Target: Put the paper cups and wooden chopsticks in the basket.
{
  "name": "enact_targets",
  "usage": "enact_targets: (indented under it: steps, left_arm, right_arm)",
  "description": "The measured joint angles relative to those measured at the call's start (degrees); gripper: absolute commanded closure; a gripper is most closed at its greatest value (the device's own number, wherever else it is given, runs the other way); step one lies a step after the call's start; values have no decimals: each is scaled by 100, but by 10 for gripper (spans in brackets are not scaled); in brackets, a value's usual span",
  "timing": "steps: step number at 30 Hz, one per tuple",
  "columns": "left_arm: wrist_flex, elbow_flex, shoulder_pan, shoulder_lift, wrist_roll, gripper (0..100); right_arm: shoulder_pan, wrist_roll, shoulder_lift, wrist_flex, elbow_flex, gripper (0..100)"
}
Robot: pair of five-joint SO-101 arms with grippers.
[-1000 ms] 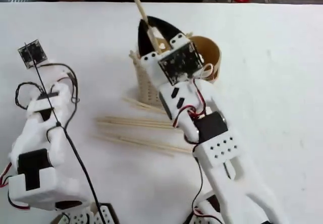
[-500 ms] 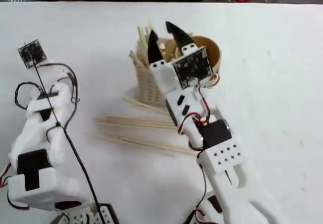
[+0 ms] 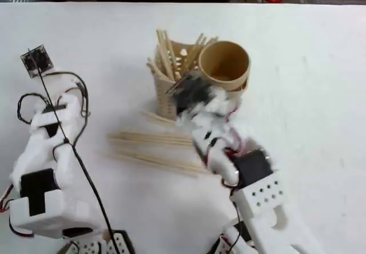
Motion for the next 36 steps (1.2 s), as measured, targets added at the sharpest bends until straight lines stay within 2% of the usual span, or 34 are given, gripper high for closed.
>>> enact_targets:
  steps: [5, 9, 16, 22, 27, 36]
  left_arm:
    - [0, 0, 0, 0, 0, 950]
    - [0, 0, 0, 0, 0, 950]
    - [0, 0, 0, 0, 0, 950]
    - [0, 0, 0, 0, 0, 950]
    - [0, 0, 0, 0, 0, 950]
    - [0, 0, 0, 0, 0, 950]
  right_arm:
    - [-686, 703, 0, 114, 1152, 799]
    - [-905, 756, 0, -325, 1969, 807]
    - [-985, 809, 0, -519, 2541, 807]
    - [-985, 809, -9, -484, 2558, 806]
    - [-993, 1046, 62, 26, 2409, 807]
    - [-985, 1116, 2189, 229, 949, 807]
